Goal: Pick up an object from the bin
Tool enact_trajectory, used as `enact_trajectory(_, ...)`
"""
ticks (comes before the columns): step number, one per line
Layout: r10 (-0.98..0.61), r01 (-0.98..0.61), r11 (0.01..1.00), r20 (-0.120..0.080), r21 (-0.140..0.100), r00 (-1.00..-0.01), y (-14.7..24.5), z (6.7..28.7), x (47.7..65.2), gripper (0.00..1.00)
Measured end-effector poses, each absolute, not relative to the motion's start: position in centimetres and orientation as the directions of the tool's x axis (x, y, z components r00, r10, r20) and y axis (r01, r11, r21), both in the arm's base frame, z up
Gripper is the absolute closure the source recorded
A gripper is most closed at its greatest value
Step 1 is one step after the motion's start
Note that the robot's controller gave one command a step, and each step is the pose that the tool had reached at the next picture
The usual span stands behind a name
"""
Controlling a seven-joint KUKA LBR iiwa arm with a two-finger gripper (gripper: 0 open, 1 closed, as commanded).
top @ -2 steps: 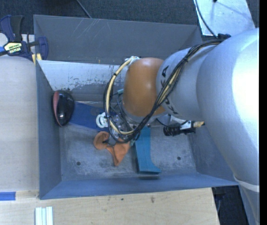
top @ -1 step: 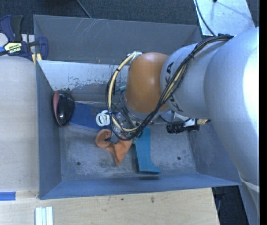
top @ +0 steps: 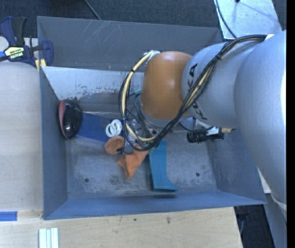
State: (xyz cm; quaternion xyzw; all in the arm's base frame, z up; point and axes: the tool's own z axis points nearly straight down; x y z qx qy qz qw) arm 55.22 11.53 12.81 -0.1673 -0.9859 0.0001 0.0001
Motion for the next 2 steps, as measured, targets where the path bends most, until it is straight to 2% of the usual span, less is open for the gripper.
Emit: enact_trajectory(2, 0.33, 0.33, 0.944, -0.004, 0.002, -0.944, 11.5, 15.5, 55.3, 1.0)
